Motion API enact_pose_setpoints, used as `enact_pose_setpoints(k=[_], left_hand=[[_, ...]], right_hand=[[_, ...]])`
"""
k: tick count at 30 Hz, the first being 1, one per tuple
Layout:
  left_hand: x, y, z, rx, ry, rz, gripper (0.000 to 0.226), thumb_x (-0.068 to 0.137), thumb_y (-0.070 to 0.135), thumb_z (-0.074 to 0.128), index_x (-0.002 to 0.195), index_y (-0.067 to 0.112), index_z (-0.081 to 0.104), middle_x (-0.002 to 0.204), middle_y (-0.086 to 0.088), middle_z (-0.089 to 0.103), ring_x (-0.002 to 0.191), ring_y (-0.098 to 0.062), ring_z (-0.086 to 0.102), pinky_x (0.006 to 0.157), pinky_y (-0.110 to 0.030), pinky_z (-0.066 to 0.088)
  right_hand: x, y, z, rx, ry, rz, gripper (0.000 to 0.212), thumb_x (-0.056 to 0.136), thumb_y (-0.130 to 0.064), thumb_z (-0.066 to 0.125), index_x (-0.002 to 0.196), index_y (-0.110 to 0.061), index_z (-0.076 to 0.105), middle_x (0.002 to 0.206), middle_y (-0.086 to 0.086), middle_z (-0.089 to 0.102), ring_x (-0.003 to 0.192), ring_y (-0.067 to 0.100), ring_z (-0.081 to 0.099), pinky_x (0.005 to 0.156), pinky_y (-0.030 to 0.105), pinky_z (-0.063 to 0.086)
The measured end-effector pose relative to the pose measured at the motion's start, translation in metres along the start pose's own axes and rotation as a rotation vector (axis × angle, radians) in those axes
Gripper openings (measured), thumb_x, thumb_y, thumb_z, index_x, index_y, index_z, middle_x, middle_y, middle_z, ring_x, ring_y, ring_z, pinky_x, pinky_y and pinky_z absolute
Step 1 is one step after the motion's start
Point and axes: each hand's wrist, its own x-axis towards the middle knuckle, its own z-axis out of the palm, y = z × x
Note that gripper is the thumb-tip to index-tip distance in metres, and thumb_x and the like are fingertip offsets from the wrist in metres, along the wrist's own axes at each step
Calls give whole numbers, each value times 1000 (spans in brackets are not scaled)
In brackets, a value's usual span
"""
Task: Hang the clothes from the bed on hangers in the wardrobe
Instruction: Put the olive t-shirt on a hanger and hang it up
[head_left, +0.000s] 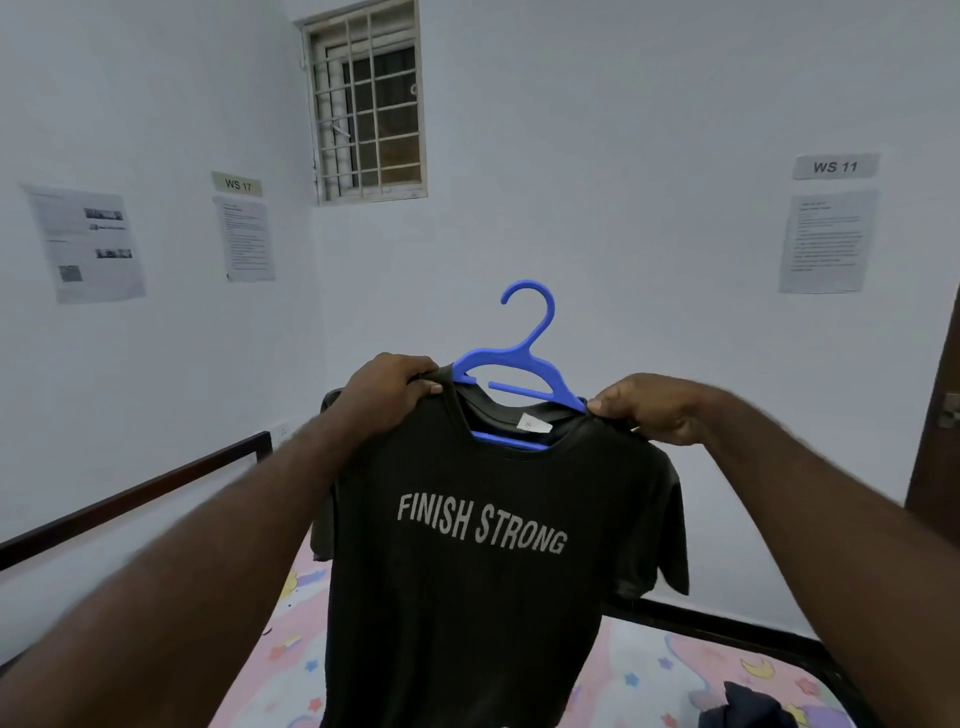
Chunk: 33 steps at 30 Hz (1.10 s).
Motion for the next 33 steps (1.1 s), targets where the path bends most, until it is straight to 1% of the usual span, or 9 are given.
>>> enact_pose_setpoints(k=[3,7,9,12,15,19,22,28,33], left_hand=[[-4,-3,1,-16,8,-6,14,94,25,58,100,19,69,89,4,69,86,-17,59,81,-39,49],[-4,-1,4,-42,10,-28,14,95,26,56,95,18,68,85,4,67,83,-17,59,80,-39,49],[-4,-2,4,-63,26,-47,15,95,25,57,94,16,68,84,2,67,82,-17,59,80,-40,49],[-5,-7,2,-91,39,-79,14,94,26,58,95,15,68,87,1,67,83,-18,60,81,-39,49],[-8,-10,0,-119,43,-78,14,94,23,60,95,13,68,87,-1,68,84,-20,60,82,-39,49],[-9,-3,3,-162,48,-40,11,92,24,61,92,15,68,84,2,68,82,-19,61,80,-39,49],[-6,1,3,-144,5,-55,11,91,24,64,94,15,68,86,0,68,83,-18,61,80,-36,49],[-7,-21,-10,97,-305,-124,7,90,19,65,92,13,61,82,5,56,86,-19,54,71,-28,36],[-6,-25,-4,109,-146,-138,10,92,17,59,99,13,64,92,-1,60,93,-22,56,77,-29,38]], right_hand=[[2,2,7,146,131,-103,19,95,-16,62,86,-6,74,89,12,70,83,20,62,84,35,52],[7,-7,21,-198,636,-442,14,92,-14,64,84,-9,75,85,5,72,79,12,61,75,25,42],[4,-14,32,-239,745,-554,16,95,-17,61,92,-11,75,90,-1,72,84,12,62,76,24,41],[-1,-15,35,-365,606,-600,21,99,-23,55,108,-18,73,102,-10,71,94,7,62,83,21,45],[-6,-12,19,-391,472,-584,26,96,-11,58,114,-22,72,108,-14,70,99,4,62,84,7,41],[2,-12,0,-539,368,-376,19,93,-15,63,110,-18,72,104,1,71,100,19,64,92,34,49],[7,-15,-1,-734,232,-217,17,96,-20,59,108,-14,69,103,4,68,99,22,62,88,36,47],[14,-14,-8,-726,412,-308,13,93,-19,62,95,-6,67,92,8,66,90,24,58,78,34,44],[26,-17,-2,-739,417,-276,13,93,-21,62,98,-10,67,94,4,64,91,22,56,77,32,43]])
